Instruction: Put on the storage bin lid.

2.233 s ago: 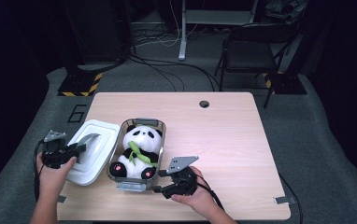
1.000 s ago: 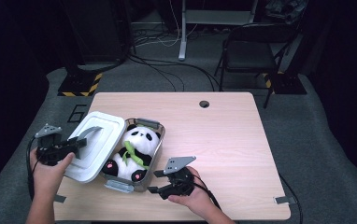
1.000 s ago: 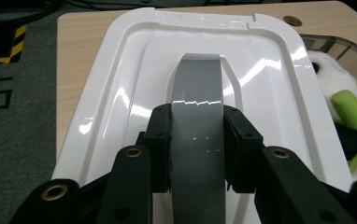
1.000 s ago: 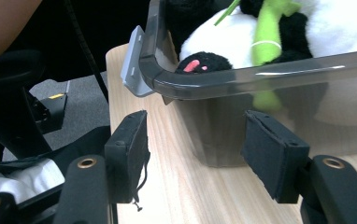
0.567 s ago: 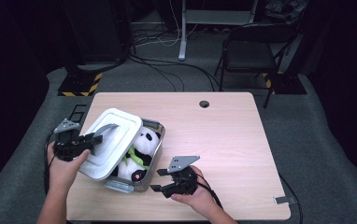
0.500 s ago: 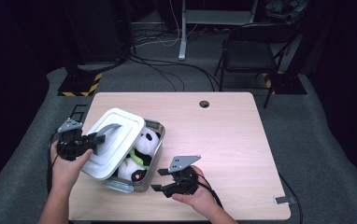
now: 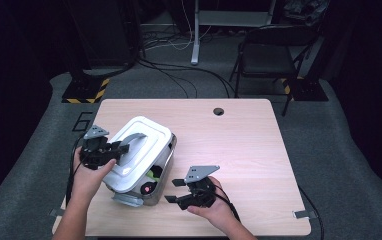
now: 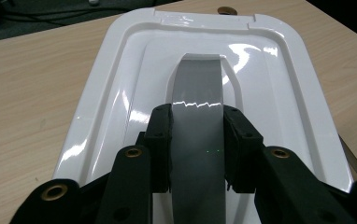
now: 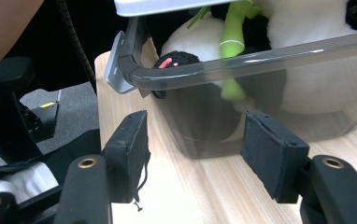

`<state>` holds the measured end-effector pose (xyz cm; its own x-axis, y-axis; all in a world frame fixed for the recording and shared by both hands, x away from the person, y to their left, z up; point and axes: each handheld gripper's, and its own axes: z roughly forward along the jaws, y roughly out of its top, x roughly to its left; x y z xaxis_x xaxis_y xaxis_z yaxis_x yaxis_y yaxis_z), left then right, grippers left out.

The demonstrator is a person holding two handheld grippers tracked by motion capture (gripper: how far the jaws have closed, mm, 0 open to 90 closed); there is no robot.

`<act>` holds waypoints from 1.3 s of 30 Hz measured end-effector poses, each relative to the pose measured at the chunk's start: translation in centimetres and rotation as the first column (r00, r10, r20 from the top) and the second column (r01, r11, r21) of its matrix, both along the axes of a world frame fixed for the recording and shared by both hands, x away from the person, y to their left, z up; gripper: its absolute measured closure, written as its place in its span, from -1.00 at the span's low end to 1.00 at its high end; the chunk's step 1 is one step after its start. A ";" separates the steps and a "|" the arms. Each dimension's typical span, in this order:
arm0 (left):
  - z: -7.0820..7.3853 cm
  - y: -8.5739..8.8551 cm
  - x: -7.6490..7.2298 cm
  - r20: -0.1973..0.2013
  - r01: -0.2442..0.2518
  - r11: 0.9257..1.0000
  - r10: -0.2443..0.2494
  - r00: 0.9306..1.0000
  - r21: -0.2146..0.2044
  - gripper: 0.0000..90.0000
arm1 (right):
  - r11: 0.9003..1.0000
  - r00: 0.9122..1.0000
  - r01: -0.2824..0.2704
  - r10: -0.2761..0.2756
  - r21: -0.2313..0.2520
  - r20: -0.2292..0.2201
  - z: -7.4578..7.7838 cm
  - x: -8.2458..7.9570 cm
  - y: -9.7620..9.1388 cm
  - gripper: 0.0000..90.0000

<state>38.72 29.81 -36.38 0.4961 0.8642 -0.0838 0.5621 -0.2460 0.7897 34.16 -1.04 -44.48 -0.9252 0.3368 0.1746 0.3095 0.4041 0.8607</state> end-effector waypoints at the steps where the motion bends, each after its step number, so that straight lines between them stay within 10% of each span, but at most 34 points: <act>1: 0.0 -0.2 0.0 0.002 0.004 1.000 -0.004 1.000 0.002 0.49 | 1.000 1.000 0.000 0.000 0.001 0.004 0.0 0.0 0.0 -0.10; 31: -1.2 -1.9 -0.9 0.022 0.061 0.998 -0.062 0.998 0.035 0.48 | 1.000 1.000 0.015 -0.015 0.014 0.009 0.2 0.5 -0.4 -0.10; 39: -0.2 -0.5 -0.8 0.058 0.050 0.997 -0.047 0.997 -0.055 0.10 | 0.999 1.000 0.031 -0.031 0.025 0.002 0.6 0.9 -0.6 -0.10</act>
<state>37.91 29.34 -36.56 0.5427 0.8337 -0.1024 0.5045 -0.2261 0.8333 35.06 -1.66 -43.89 -0.9147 0.3611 0.1814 0.3198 0.3724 0.8712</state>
